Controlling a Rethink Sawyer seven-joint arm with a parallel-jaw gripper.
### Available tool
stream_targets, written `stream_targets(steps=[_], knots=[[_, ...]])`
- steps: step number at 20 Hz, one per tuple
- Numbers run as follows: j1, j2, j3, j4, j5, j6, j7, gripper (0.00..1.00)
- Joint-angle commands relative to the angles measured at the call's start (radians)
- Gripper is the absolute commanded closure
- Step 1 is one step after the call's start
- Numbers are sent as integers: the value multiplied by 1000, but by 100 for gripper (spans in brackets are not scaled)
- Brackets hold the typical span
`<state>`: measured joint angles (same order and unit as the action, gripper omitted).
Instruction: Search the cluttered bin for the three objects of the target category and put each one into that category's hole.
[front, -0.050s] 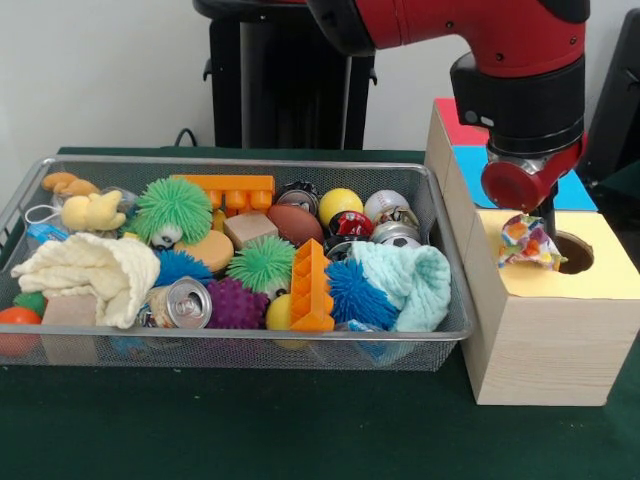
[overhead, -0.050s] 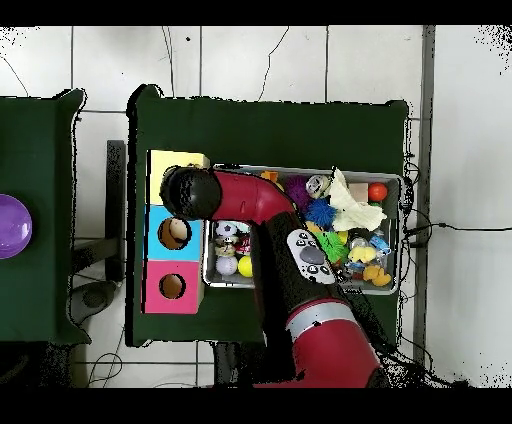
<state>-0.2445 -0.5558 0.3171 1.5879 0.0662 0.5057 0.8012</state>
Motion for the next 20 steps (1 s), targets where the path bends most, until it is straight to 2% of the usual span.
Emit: stream_targets(steps=[1, 5, 9, 17, 20], knots=[[12, 94, -1, 27, 21, -83, 269, 100], [52, 177, -45, -47, -1, -132, 262, 100], [81, 226, -90, -90, -1, -165, 267, 100], [129, 273, -138, -159, 26, -181, 279, 100], [150, 262, -167, -160, 52, -159, 312, 100]])
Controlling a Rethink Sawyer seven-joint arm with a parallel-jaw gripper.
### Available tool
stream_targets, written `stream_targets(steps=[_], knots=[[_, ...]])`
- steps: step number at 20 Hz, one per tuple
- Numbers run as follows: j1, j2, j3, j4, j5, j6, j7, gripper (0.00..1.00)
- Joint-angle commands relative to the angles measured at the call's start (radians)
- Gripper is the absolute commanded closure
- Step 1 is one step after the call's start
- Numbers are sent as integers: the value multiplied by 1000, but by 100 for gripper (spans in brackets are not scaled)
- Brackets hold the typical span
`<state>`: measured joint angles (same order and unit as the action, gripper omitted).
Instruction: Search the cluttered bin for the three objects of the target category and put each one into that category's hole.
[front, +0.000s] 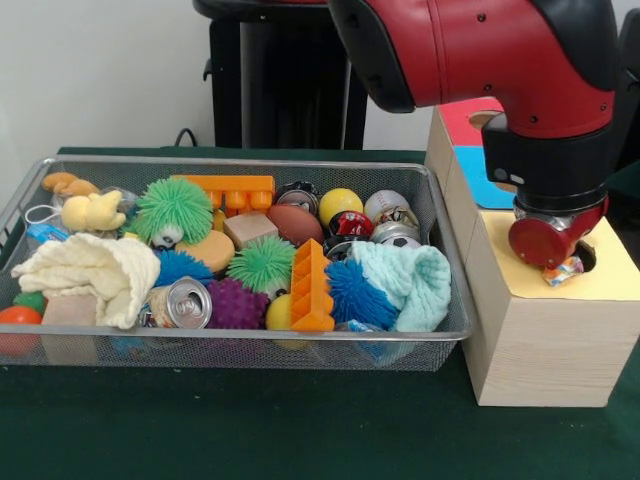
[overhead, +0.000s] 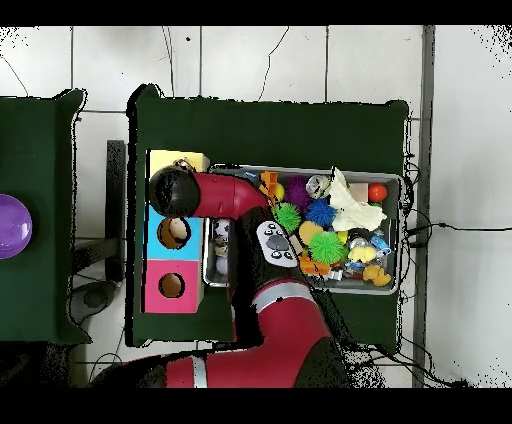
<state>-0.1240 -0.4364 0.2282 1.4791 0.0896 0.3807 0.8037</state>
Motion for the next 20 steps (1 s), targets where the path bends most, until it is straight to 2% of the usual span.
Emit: stream_targets(steps=[1, 10, 20], knots=[[26, 129, -72, -41, 31, -30, 306, 100], [-1, 80, -65, 18, 49, -7, 290, 100], [-33, 39, -46, 84, 21, -30, 255, 100]])
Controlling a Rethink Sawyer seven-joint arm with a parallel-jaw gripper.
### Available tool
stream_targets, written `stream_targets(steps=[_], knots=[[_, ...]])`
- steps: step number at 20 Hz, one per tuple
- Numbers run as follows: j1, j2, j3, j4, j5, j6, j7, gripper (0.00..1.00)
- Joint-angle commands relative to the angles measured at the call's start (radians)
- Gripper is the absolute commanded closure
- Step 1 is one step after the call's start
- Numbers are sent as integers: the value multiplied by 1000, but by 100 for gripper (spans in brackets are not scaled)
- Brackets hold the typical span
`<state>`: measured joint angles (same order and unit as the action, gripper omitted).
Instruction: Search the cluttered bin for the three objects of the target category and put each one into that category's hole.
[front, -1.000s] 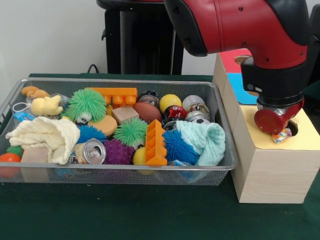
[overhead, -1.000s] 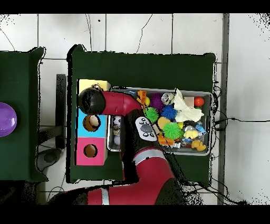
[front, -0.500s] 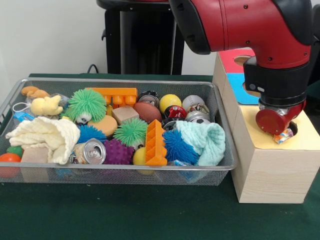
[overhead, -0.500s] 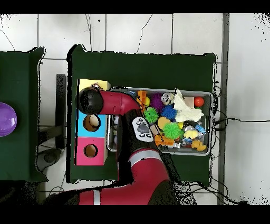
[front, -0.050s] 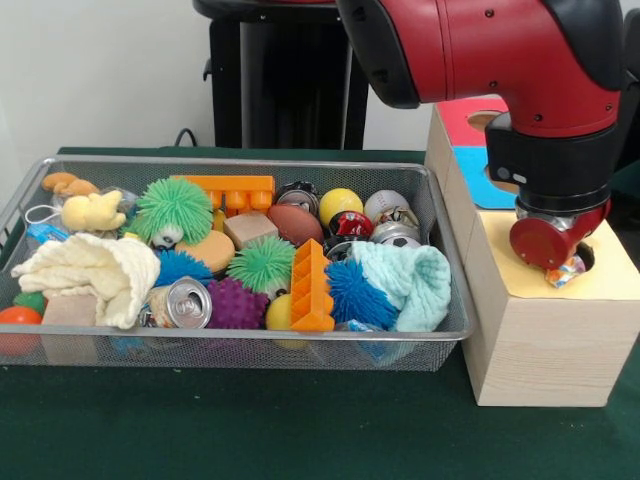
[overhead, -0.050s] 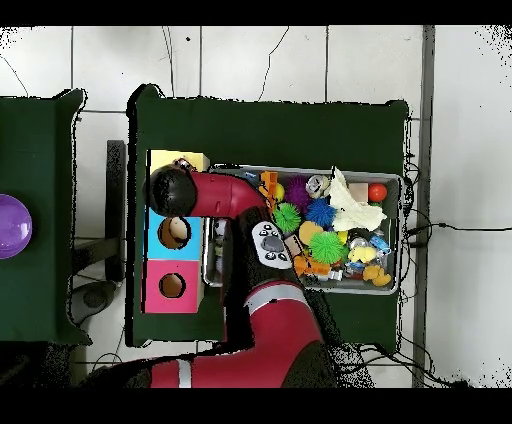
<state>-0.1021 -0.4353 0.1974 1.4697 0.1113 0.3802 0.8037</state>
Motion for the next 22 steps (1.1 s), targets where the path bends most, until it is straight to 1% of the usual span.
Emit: stream_targets(steps=[1, 4, 8, 15, 16, 18, 19, 21, 22], knots=[[-57, 37, -17, 97, -2, -33, 256, 100], [-61, 38, -23, 96, -14, -37, 245, 100], [-77, 61, -4, 94, -34, -71, 220, 100], [-72, 53, -15, 95, -41, -59, 215, 100], [-77, 53, -9, 98, -42, -62, 211, 0], [-69, 53, -26, 93, -28, -23, 222, 0], [-85, 48, -9, 113, -19, -53, 237, 0], [-92, 39, 10, 95, -66, -47, 158, 0], [-86, 38, 3, 95, -52, -25, 173, 0]])
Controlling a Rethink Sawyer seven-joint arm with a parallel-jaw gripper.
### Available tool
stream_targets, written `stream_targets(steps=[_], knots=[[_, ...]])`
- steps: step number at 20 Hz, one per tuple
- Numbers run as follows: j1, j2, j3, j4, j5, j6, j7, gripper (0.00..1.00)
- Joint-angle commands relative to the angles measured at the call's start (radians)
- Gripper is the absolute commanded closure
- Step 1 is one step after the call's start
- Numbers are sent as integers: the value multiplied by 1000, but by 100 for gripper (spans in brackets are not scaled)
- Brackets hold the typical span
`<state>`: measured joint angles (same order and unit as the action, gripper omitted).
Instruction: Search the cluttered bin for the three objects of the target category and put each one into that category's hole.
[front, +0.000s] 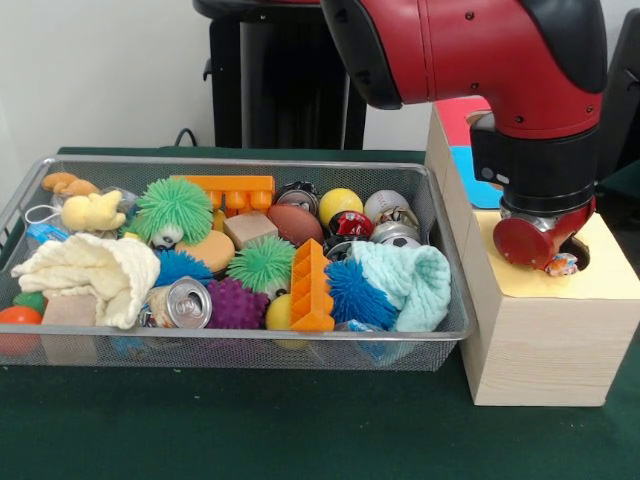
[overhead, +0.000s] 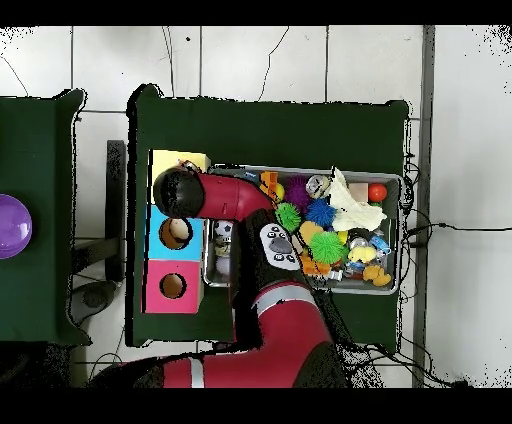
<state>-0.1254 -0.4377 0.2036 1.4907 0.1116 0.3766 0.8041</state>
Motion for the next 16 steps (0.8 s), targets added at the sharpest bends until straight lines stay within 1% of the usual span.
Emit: stream_targets(steps=[1, 7, 8, 10, 11, 12, 13, 16], knots=[[-62, 42, -5, 79, -41, -15, 188, 0], [-66, 45, 7, 70, -49, -31, 177, 0], [-73, 44, 17, 73, -59, -49, 166, 100], [-58, 47, -6, 65, -22, -14, 211, 100], [-68, 46, 15, 52, -61, -35, 155, 100], [-65, 46, 11, 41, -68, -20, 139, 100], [-61, 44, 0, 52, -41, 3, 177, 100], [-60, 45, 1, 50, -39, 7, 180, 100]])
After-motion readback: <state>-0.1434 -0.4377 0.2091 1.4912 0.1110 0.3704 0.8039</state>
